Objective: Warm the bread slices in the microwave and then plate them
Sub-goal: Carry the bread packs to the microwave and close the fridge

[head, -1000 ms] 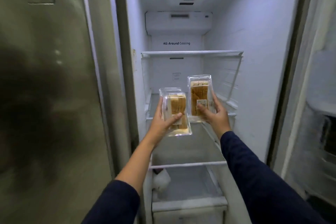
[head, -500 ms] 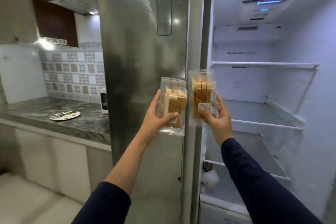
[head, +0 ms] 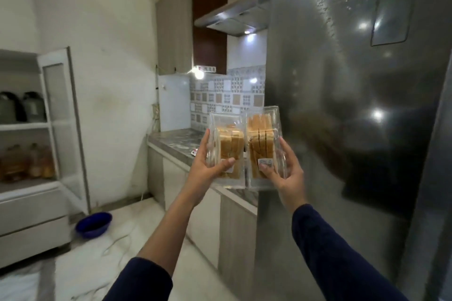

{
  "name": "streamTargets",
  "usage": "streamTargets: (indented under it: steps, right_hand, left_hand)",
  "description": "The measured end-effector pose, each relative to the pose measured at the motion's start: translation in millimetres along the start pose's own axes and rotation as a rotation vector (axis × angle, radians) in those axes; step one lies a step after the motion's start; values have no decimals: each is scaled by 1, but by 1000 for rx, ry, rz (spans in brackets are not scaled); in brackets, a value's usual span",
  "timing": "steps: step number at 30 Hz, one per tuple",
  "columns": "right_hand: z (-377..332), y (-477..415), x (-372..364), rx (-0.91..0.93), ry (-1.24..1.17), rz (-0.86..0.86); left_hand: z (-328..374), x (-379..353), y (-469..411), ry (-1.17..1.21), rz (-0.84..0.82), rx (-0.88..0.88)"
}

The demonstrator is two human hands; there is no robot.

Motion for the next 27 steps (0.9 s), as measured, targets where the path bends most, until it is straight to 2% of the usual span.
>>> streamTargets:
  steps: [3, 5, 6, 8, 14, 20, 27]
  right_hand:
    - [37, -34, -35, -23, -40, -36]
    - [84, -78, -86, -46, -78, -153]
    - [85, -81, -89, -36, -66, -147]
    - [123, -106, -135, -76, -129, -228]
    - [134, -123, -137, -108, -184, -91]
    - [201, -149, -221, -110, -229, -208]
    - [281, -208, -320, -91, -171, -276]
  left_hand:
    - [-9, 33, -26, -75, 38, 17]
    - [-23, 77, -59, -128, 221, -19]
    - [-21, 81, -63, -107, 202, 8]
    - [-39, 123, -83, -162, 339, -9]
    - [-44, 132, -92, -218, 315, -23]
    - [-84, 215, -128, -257, 460, 22]
    - [-143, 302, -225, -255, 407, 47]
Point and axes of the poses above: each hand's wrist, its own y-axis away from the middle knuckle, its own x-axis out of the back of the hand, z = x × y, the point moved 5 cm from there along -y, towards the middle knuckle, and after that the axes turned 7 degrees about z, right-handed, at the moved point
